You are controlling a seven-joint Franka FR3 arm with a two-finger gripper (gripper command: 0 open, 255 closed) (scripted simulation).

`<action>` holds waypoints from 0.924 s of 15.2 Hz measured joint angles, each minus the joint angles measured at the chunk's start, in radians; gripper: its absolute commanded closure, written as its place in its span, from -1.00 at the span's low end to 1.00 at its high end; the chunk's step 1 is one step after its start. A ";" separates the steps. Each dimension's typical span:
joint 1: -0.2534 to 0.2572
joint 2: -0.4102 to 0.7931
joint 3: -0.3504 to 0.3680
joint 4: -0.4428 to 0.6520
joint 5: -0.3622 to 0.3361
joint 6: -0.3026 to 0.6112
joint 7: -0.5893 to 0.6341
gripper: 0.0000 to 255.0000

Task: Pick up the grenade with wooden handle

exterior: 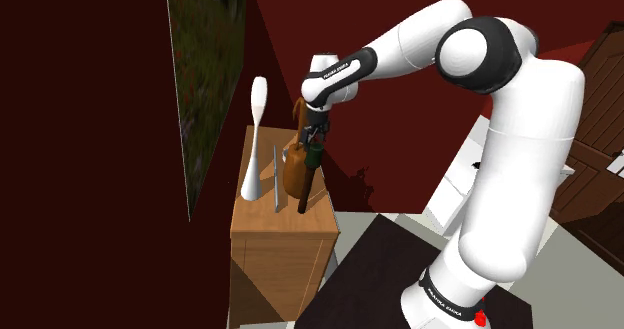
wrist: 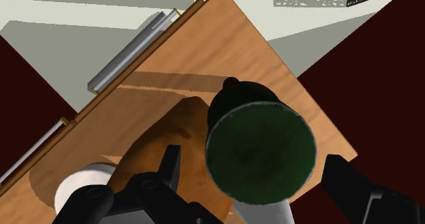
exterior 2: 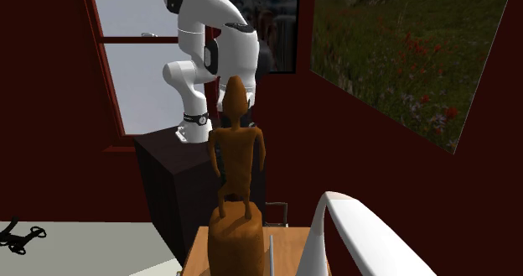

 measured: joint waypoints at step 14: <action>0.000 0.014 0.001 -0.012 0.002 0.026 0.001 1.00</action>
